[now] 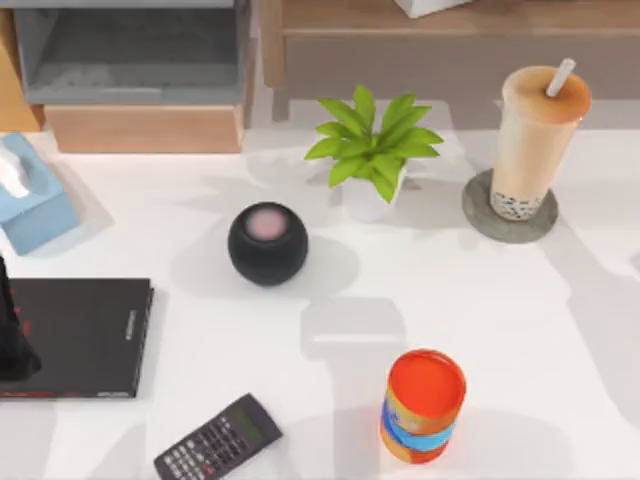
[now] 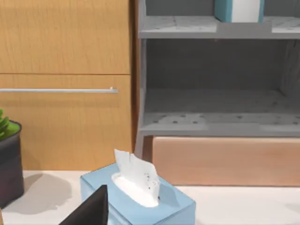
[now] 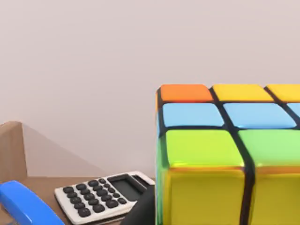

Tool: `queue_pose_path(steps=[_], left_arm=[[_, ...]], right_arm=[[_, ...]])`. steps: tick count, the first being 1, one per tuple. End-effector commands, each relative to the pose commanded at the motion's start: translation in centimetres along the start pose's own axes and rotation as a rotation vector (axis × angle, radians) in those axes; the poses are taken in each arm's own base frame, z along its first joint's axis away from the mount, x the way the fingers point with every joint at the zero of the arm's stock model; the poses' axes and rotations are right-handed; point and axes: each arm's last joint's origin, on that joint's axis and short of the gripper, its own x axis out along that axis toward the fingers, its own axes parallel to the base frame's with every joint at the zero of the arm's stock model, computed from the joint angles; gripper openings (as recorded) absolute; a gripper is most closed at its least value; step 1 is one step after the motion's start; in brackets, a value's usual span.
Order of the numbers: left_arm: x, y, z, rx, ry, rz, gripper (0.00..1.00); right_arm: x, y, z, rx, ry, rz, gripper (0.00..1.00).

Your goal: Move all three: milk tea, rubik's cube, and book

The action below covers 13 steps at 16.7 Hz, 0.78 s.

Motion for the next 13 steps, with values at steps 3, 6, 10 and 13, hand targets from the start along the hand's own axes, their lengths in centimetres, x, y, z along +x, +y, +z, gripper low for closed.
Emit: queue_pose_path(steps=[3,6,10,13], left_arm=[[0.0,0.0,0.0,0.0,0.0,0.0,1.0],[0.0,0.0,0.0,0.0,0.0,0.0,1.0],[0.0,0.0,0.0,0.0,0.0,0.0,1.0],[0.0,0.0,0.0,0.0,0.0,0.0,1.0]], right_arm=[[3.6,-1.1,-2.0,-0.017,0.064,-0.024,0.0],[6.0,-3.6,-4.7,-0.03,0.163,-0.08,0.0],[6.2,-3.9,-5.1,-0.031,0.176,-0.087,0.0],[6.2,-3.9,-5.1,-0.031,0.176,-0.087,0.15]])
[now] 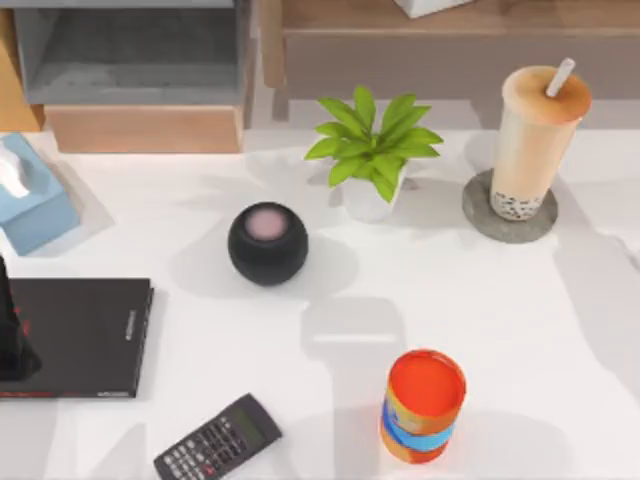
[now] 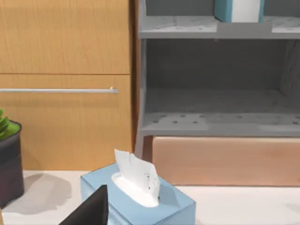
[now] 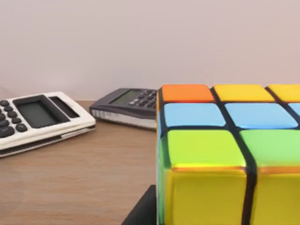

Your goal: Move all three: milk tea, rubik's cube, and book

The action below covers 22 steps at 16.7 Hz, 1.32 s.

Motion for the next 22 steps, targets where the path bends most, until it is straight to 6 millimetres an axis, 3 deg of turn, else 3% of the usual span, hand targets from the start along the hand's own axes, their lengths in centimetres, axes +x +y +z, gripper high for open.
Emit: queue_pose_path(steps=[11,22], left_arm=[[0.0,0.0,0.0,0.0,0.0,0.0,1.0],[0.0,0.0,0.0,0.0,0.0,0.0,1.0]], right_arm=[[0.0,0.0,0.0,0.0,0.0,0.0,0.98],[-0.48,0.09,0.25,0.002,-0.007,0.002,1.0]])
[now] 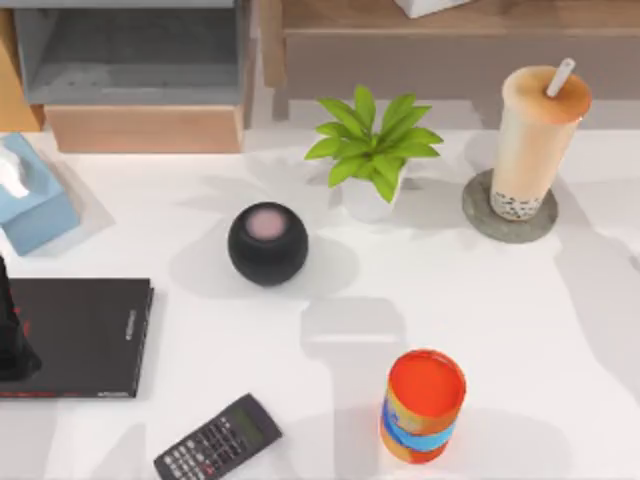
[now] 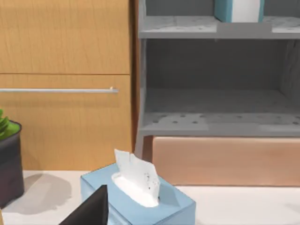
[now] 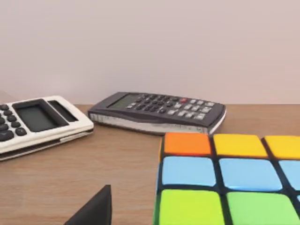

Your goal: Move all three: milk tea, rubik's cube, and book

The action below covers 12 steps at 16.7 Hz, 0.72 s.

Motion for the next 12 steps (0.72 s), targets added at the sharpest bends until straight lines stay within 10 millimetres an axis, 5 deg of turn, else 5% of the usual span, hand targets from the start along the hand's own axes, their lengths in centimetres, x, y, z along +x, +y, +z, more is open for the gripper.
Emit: queue_pose_path(steps=[6,12], left_arm=[[0.0,0.0,0.0,0.0,0.0,0.0,1.0],[0.0,0.0,0.0,0.0,0.0,0.0,1.0]], right_arm=[[-2.5,0.0,-0.2,-0.002,0.008,0.0,1.0],[-2.9,-0.6,-0.1,-0.003,0.01,-0.007,1.0]])
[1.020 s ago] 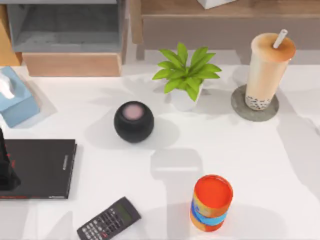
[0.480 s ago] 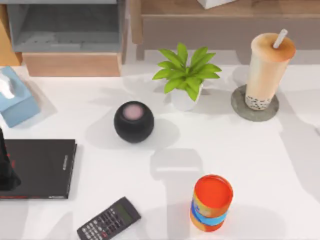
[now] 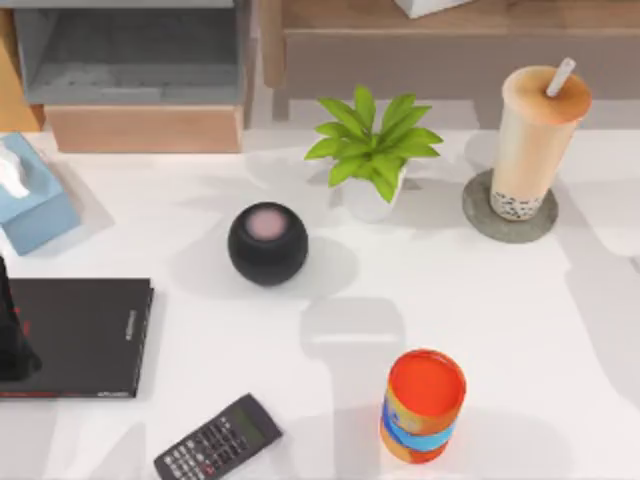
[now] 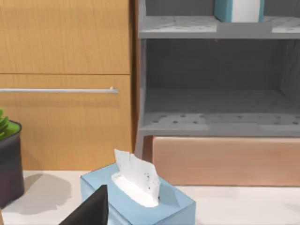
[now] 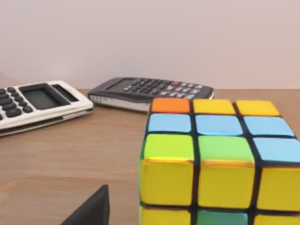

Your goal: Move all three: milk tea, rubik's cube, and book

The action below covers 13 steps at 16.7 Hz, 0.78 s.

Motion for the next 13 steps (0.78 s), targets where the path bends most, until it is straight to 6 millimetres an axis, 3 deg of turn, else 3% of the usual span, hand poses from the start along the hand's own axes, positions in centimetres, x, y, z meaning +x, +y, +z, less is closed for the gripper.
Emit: queue_pose_path(steps=[2,5,9,13], left_arm=[[0.0,0.0,0.0,0.0,0.0,0.0,1.0],[0.0,0.0,0.0,0.0,0.0,0.0,1.0],[0.0,0.0,0.0,0.0,0.0,0.0,1.0],[0.0,0.0,0.0,0.0,0.0,0.0,1.0]], right_arm=[[-1.3,-0.9,0.4,-0.001,0.001,-0.004,1.0],[-4.9,-2.9,0.9,-0.002,0.002,-0.01,1.0],[-12.2,-6.1,0.6,-0.002,-0.002,-0.012,1.0],[-20.1,-8.8,-2.8,-0.003,0.0,-0.007,1.0]])
